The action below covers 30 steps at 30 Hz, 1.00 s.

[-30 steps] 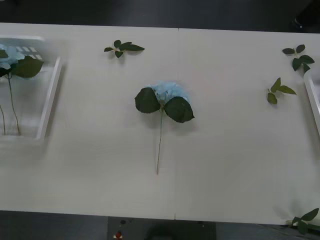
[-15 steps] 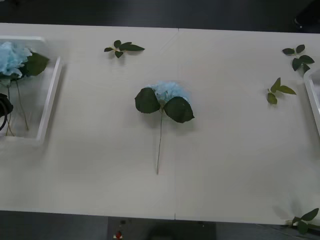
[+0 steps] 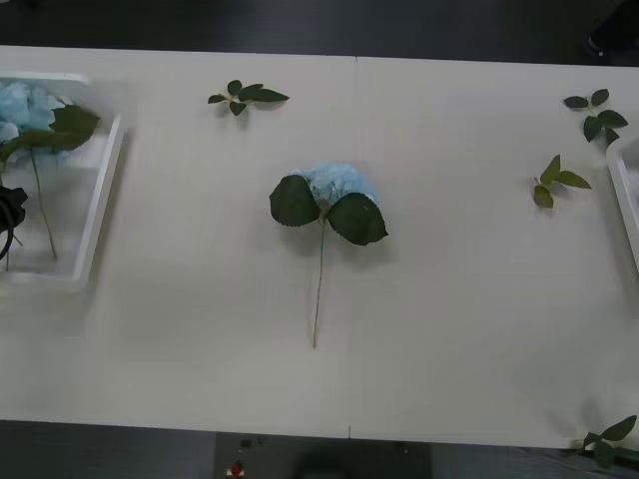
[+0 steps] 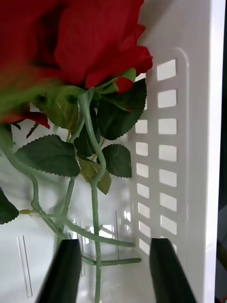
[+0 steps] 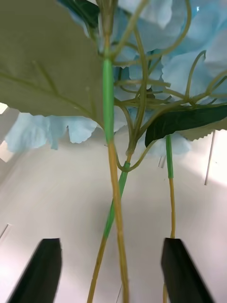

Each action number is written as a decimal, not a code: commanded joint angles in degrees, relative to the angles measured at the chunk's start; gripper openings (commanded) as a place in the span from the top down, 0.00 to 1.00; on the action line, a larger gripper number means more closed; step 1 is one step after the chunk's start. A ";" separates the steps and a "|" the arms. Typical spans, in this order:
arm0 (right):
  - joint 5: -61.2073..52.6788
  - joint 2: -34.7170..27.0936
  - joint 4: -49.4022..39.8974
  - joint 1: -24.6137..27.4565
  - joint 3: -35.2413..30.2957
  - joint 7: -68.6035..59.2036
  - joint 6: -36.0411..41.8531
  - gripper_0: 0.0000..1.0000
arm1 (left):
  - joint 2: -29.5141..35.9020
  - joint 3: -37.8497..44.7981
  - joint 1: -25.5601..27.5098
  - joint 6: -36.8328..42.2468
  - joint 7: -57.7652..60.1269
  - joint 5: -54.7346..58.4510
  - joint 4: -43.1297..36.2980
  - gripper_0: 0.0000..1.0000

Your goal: Put the red flowers into the right box and the blue flowers into the left box

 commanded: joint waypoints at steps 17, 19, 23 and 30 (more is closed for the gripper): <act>-3.99 -1.07 -3.59 -1.09 -10.72 8.80 10.64 0.30 | 4.62 16.72 0.15 44.53 -1.70 -0.07 -18.91 0.00; -4.52 -2.04 -6.93 -1.35 -14.41 11.43 16.88 0.30 | 4.70 20.15 0.15 52.00 -1.79 0.11 -22.69 0.00; -5.66 -4.50 -15.28 -2.94 -19.78 13.98 29.89 0.30 | 4.70 25.42 0.07 63.25 -1.79 0.64 -29.99 0.00; -22.54 -10.12 -29.17 -6.10 -20.57 13.63 41.67 0.30 | 4.70 27.88 -3.89 80.04 5.42 6.44 -39.74 0.00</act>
